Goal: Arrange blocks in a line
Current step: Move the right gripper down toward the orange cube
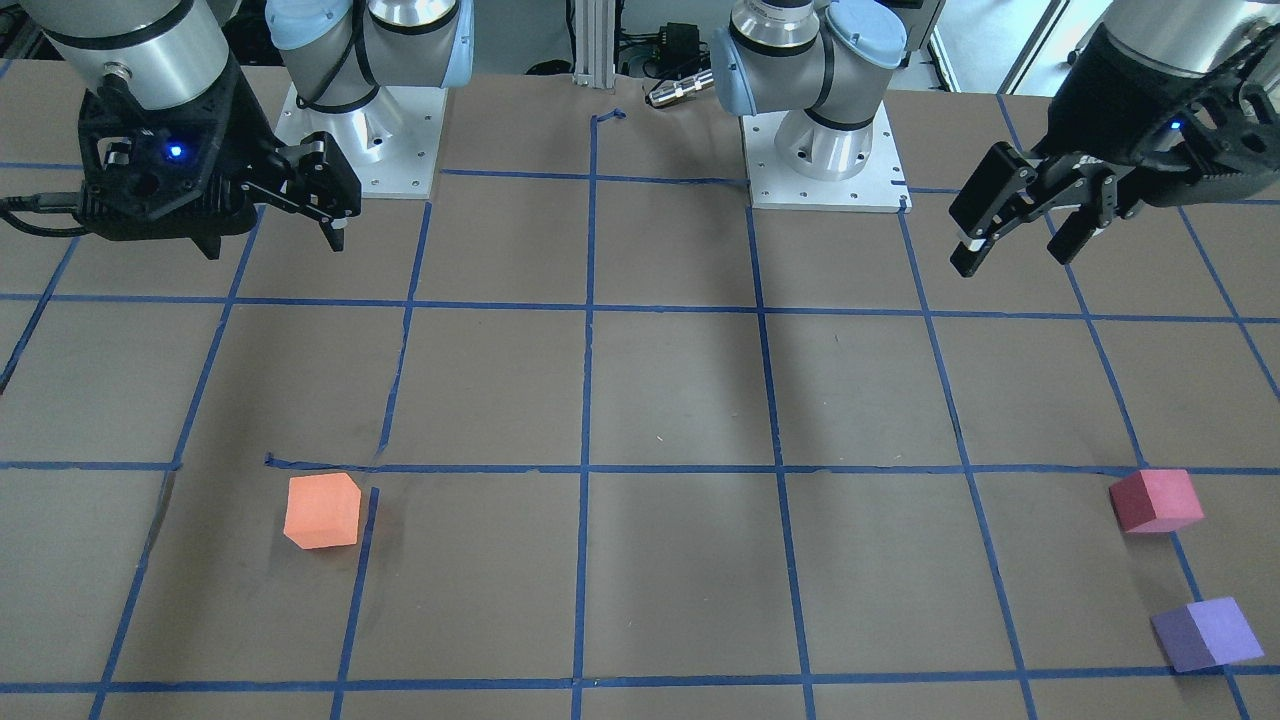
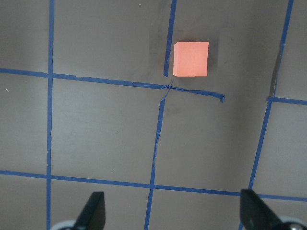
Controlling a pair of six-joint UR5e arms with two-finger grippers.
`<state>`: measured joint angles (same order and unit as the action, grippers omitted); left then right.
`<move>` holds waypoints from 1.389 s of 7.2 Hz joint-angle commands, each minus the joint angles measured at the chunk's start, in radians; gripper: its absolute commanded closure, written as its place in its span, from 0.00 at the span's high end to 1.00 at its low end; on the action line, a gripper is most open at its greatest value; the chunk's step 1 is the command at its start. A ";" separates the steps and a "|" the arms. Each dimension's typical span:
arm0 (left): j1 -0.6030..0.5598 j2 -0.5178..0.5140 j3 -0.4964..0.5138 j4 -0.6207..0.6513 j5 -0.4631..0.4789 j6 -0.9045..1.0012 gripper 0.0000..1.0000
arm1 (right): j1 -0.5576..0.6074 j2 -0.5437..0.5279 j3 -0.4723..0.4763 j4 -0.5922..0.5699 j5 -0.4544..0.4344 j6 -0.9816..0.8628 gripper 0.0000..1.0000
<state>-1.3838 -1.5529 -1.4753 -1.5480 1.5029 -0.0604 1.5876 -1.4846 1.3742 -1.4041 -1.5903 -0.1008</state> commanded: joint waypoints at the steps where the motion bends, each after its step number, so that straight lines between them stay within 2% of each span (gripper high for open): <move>1: -0.103 -0.019 -0.014 0.012 0.032 -0.027 1.00 | 0.000 -0.002 0.003 0.001 0.000 -0.002 1.00; 3: -0.154 -0.012 -0.072 0.014 0.031 -0.106 1.00 | 0.000 0.000 0.005 0.001 -0.005 -0.020 1.00; 5: -0.207 -0.009 -0.095 0.017 0.072 -0.122 1.00 | -0.009 0.004 0.005 0.001 -0.008 -0.020 1.00; 9: -0.187 0.008 -0.093 0.019 0.069 -0.079 1.00 | -0.017 0.010 -0.006 -0.004 -0.008 -0.020 1.00; 10: -0.176 -0.001 -0.082 0.020 0.071 -0.069 1.00 | -0.018 0.012 -0.007 -0.044 -0.005 -0.004 1.00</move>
<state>-1.5737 -1.5455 -1.5679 -1.5301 1.5742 -0.1429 1.5707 -1.4744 1.3678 -1.4152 -1.5979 -0.1176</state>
